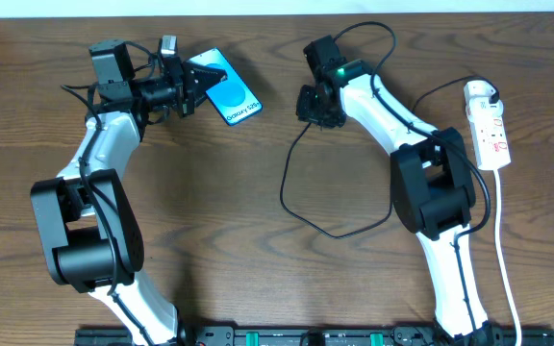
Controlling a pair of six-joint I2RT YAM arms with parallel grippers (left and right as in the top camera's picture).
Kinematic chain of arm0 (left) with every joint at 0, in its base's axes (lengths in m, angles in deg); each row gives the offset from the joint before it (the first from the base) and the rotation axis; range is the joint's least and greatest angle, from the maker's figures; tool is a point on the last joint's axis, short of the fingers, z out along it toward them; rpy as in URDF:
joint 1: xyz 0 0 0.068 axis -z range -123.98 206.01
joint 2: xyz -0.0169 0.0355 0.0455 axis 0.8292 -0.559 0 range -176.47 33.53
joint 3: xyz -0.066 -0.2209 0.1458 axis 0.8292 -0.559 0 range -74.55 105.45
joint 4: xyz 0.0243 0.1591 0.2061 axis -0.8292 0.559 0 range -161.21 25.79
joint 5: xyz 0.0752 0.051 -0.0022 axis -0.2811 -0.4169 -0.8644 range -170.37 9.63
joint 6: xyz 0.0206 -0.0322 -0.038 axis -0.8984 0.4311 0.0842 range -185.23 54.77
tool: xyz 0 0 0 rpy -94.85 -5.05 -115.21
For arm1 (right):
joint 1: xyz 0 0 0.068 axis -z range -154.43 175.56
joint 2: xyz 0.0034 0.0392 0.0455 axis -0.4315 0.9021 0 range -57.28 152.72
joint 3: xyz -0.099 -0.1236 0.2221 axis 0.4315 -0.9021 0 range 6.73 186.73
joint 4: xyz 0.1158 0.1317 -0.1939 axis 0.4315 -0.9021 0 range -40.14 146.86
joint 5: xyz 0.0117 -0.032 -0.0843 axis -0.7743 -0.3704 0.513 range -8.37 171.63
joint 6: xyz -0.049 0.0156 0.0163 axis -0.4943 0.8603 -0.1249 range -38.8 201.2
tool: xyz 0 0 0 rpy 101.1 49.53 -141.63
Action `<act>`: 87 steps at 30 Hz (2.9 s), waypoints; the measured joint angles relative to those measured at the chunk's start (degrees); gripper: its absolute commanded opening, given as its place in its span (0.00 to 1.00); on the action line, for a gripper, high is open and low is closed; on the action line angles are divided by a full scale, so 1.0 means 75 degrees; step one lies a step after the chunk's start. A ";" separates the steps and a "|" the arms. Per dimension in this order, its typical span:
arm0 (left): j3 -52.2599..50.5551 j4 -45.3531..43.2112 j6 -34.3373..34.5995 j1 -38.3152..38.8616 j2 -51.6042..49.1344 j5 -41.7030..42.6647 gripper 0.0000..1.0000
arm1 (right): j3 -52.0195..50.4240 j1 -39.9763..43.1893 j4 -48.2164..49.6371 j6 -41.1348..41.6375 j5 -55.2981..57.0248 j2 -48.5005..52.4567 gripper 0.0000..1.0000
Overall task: Plug charger to phone and switch on socket
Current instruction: 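Grasp the USB-C cable plug with the right gripper, then carry the cable plug left to the phone's bottom port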
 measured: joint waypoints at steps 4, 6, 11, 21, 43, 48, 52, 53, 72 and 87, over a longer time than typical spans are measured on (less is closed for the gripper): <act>0.0000 0.0000 0.0000 0.0000 0.0000 0.0000 0.07 | 0.0020 -0.0114 -0.0140 -0.0015 0.0507 0.0009 0.19; 0.0000 0.0000 0.0000 0.0000 0.0000 0.0000 0.08 | 0.0026 -0.0198 -0.0210 -0.0038 0.0723 0.0009 0.19; 0.0000 0.0017 0.0000 0.0000 0.0000 0.0003 0.07 | 0.0067 -0.0481 -0.0495 -0.0073 0.1265 0.0009 0.20; 0.0000 0.0029 0.0000 0.0000 0.0000 0.0082 0.07 | 0.0085 -0.0641 -0.0723 -0.0041 0.1527 0.0009 0.01; 0.0000 0.0032 0.0000 0.0000 0.0000 0.0085 0.08 | 0.0079 0.0265 -0.0096 -0.4345 -0.3684 -0.0154 0.01; 0.0000 0.0035 0.0000 0.0000 0.0000 0.0085 0.07 | 0.0079 0.0291 -0.0431 -0.4998 -0.4473 -0.0851 0.01; 0.0000 0.0032 0.0003 0.0000 0.0000 0.0085 0.08 | 0.0079 0.0315 -0.0752 -0.5286 -0.4811 -0.1428 0.01; 0.0000 0.0035 0.0000 0.0000 0.0000 0.0087 0.07 | 0.0079 0.0338 -0.0851 -0.5336 -0.4867 -0.1562 0.01; 0.0000 0.0032 0.0003 0.0009 0.0000 0.0274 0.07 | -0.0729 0.0997 -0.2002 -0.5980 -0.5214 -0.3762 0.02; 0.0000 0.0035 0.0038 0.0463 0.0000 0.0076 0.08 | -0.3663 0.0565 0.0262 -0.5013 -0.5257 -0.4535 0.01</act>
